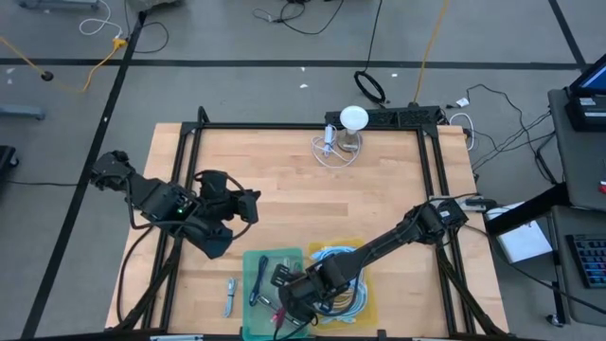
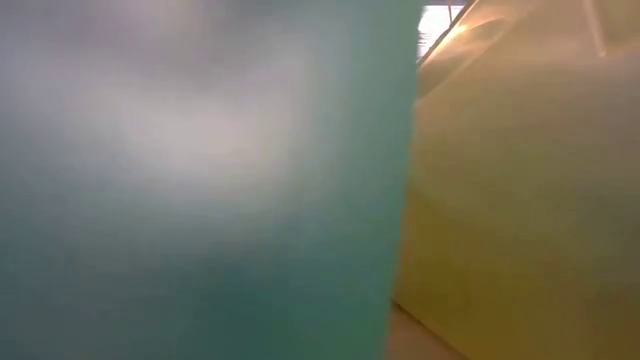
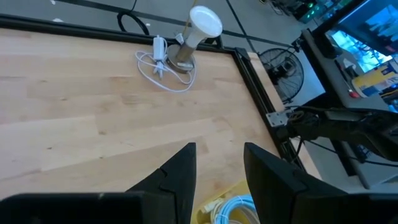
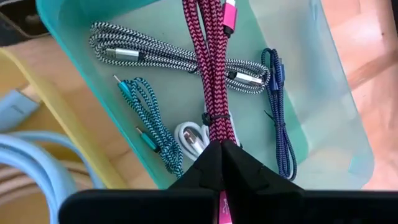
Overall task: Pick & Place USB Port
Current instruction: Put the pink charger cable into the green bin, then put the light blue charger cable into the green bin
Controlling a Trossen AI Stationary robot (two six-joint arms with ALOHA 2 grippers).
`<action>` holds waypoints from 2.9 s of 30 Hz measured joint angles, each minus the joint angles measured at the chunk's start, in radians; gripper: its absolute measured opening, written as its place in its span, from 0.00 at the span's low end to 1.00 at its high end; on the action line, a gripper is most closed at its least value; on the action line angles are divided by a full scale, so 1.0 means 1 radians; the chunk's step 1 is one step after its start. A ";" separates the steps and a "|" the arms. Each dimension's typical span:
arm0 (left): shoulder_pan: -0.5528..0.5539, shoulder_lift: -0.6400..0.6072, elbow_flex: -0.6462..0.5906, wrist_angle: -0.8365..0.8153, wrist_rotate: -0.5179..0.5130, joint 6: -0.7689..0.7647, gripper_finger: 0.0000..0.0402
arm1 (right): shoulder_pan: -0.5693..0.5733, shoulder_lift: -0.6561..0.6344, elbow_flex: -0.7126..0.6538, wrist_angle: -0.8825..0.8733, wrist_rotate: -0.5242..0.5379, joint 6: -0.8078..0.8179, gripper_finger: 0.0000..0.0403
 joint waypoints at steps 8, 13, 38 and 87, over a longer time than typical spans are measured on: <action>-0.009 0.000 0.000 0.007 0.000 -0.001 0.34 | 0.000 0.000 0.000 0.026 0.080 0.065 0.15; -0.022 0.000 0.000 0.013 0.001 -0.002 0.34 | 0.000 0.000 0.000 0.083 0.179 0.097 0.30; -0.303 0.288 -0.285 0.234 0.825 -0.511 0.34 | 0.144 -0.513 -0.001 -0.498 0.710 1.033 0.51; -0.296 0.304 -0.477 0.319 0.755 -0.627 0.02 | 0.217 -0.609 -0.145 -0.382 0.659 1.170 0.52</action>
